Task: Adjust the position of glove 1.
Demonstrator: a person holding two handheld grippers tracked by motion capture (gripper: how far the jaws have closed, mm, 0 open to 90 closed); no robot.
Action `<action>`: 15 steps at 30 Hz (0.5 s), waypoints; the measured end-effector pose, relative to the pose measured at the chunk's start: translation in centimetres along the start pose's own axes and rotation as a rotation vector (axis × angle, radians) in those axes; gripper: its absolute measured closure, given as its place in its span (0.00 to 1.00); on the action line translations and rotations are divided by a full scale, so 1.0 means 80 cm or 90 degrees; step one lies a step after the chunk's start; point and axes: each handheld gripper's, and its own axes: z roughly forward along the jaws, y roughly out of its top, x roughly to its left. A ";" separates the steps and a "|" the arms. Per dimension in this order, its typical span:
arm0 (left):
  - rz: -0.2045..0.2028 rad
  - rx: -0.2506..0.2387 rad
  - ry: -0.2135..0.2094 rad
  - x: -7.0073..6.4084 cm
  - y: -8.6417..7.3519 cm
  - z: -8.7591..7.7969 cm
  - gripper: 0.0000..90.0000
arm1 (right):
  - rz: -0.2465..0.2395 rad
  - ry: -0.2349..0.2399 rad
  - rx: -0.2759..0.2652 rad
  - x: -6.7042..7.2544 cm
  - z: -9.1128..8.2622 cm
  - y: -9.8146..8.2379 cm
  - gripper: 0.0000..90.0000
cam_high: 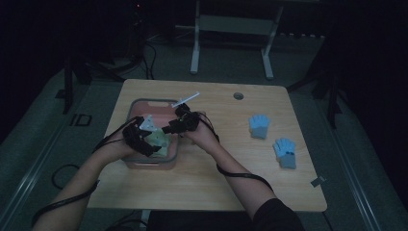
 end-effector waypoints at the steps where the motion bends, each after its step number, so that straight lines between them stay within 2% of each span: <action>1: 0.003 -0.009 0.003 -0.002 0.002 -0.003 0.14 | -0.005 0.000 -0.005 0.001 -0.004 -0.001 0.56; 2: 0.000 -0.016 0.005 -0.004 0.004 -0.005 0.13 | -0.010 0.001 -0.011 0.002 -0.010 -0.002 0.54; 4: -0.023 -0.031 -0.010 -0.005 0.010 -0.006 0.10 | -0.013 0.004 -0.019 0.004 -0.020 -0.005 0.52; 10: -0.026 -0.068 -0.006 -0.020 0.027 -0.002 0.07 | -0.014 0.000 -0.035 -0.002 -0.043 -0.016 0.39; 12: -0.025 -0.073 -0.010 -0.022 0.029 -0.001 0.04 | -0.013 0.002 -0.037 -0.004 -0.047 -0.018 0.36; 15: -0.036 -0.086 -0.026 -0.028 0.038 0.004 0.03 | -0.015 -0.004 -0.047 -0.012 -0.060 -0.029 0.25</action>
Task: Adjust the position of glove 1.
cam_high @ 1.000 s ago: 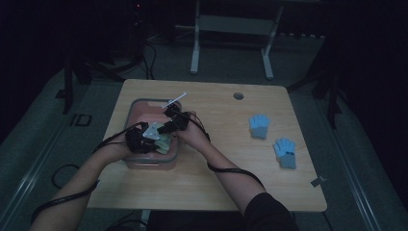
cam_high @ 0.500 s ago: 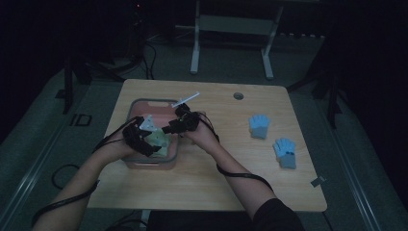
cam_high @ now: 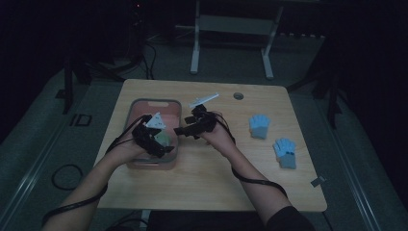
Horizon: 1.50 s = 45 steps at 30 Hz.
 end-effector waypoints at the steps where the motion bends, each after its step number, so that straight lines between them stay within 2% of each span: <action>1: 0.002 0.000 0.002 -0.002 0.002 0.001 0.03 | -0.004 0.000 0.000 -0.002 -0.003 -0.003 0.24; 10: 0.002 -0.007 -0.021 -0.024 0.020 0.014 0.02 | 0.003 -0.029 -0.018 -0.020 -0.033 -0.027 0.23; 17: 0.020 -0.017 -0.038 -0.043 0.035 0.025 0.02 | -0.005 -0.044 -0.029 -0.030 -0.057 -0.043 0.22; 20: 0.021 -0.022 -0.044 -0.050 0.039 0.031 0.02 | -0.011 -0.048 -0.028 -0.034 -0.067 -0.050 0.22; 23: 0.028 -0.028 -0.047 -0.058 0.043 0.036 0.02 | -0.031 -0.052 -0.025 -0.036 -0.076 -0.057 0.21; 27: 0.033 -0.032 -0.051 -0.069 0.048 0.043 0.02 | -0.031 -0.055 -0.023 -0.038 -0.086 -0.066 0.21; 29: 0.032 -0.028 -0.051 -0.074 0.052 0.046 0.02 | -0.023 -0.057 -0.019 -0.039 -0.090 -0.071 0.20; 32: 0.029 -0.030 -0.052 -0.083 0.055 0.051 0.02 | 0.010 -0.059 -0.017 -0.043 -0.096 -0.080 0.16; 36: 0.030 -0.028 -0.048 -0.093 0.060 0.057 0.02 | 0.031 -0.073 -0.032 -0.048 -0.104 -0.091 0.16; 45: 0.037 -0.029 -0.081 -0.115 0.061 0.076 0.02 | 0.036 -0.087 -0.032 -0.055 -0.118 -0.121 0.15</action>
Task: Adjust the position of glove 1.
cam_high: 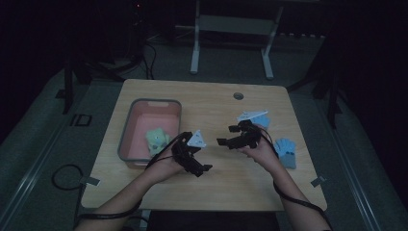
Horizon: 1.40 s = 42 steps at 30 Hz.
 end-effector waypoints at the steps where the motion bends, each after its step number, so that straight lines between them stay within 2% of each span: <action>1: 0.002 0.002 -0.005 -0.002 -0.001 0.003 0.03 | -0.001 -0.004 0.003 -0.001 -0.001 -0.003 0.16; 3: 0.004 0.005 -0.015 -0.007 -0.002 0.010 0.02 | -0.001 -0.007 0.006 -0.003 -0.004 -0.009 0.18; 4: 0.004 0.005 -0.021 -0.010 -0.003 0.013 0.02 | -0.006 -0.012 0.005 -0.004 -0.006 -0.012 0.23; 7: 0.003 0.002 -0.033 -0.014 -0.007 0.020 0.02 | -0.020 -0.021 0.001 -0.006 -0.012 -0.019 0.26; 13: -0.004 -0.007 -0.030 -0.019 -0.016 0.031 0.03 | -0.023 -0.040 -0.011 -0.011 -0.021 -0.035 0.32; 15: -0.011 -0.010 -0.037 -0.021 -0.020 0.035 0.03 | -0.021 -0.047 -0.011 -0.014 -0.023 -0.041 0.33; 19: -0.011 -0.003 -0.039 -0.027 -0.030 0.046 0.03 | -0.014 -0.059 -0.011 -0.021 -0.027 -0.053 0.35; 24: -0.018 -0.009 -0.025 -0.034 -0.042 0.056 0.03 | -0.004 -0.073 -0.006 -0.031 -0.033 -0.066 0.36; 28: -0.028 -0.020 -0.026 -0.036 -0.051 0.062 0.03 | -0.002 -0.094 -0.003 -0.037 -0.039 -0.075 0.39; 29: -0.021 -0.021 -0.023 -0.036 -0.053 0.062 0.02 | 0.000 -0.099 -0.004 -0.040 -0.041 -0.077 0.40; 34: -0.027 -0.032 0.003 -0.038 -0.059 0.061 0.02 | 0.008 -0.121 -0.009 -0.053 -0.054 -0.085 0.47; 38: -0.019 -0.016 0.009 -0.041 -0.063 0.062 0.02 | 0.022 -0.143 -0.006 -0.064 -0.063 -0.089 0.54; 42: -0.010 -0.007 0.009 -0.045 -0.067 0.064 0.02 | 0.026 -0.172 0.011 -0.079 -0.067 -0.091 0.63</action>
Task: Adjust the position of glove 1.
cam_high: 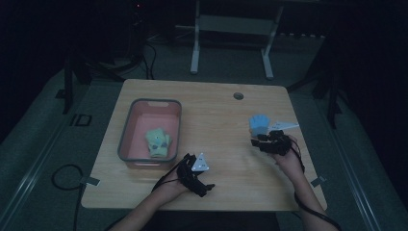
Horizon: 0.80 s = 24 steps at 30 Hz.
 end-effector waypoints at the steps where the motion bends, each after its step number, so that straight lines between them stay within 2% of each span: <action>1: 0.001 -0.003 0.002 -0.001 0.000 0.000 0.02 | 0.002 -0.008 0.005 -0.005 0.001 0.001 0.66; 2: 0.002 -0.004 0.004 -0.002 -0.001 0.000 0.02 | 0.005 -0.009 0.009 -0.008 0.001 0.002 0.69; 8: 0.003 -0.012 0.012 -0.004 -0.002 -0.001 0.02 | 0.017 -0.037 0.010 -0.036 0.010 0.014 0.69; 19: -0.014 -0.018 0.010 -0.001 -0.006 -0.004 0.02 | 0.053 -0.084 0.037 -0.088 0.046 0.031 0.59; 24: -0.009 -0.013 0.013 -0.002 -0.007 -0.003 0.02 | 0.061 -0.096 0.057 -0.102 0.058 0.035 0.55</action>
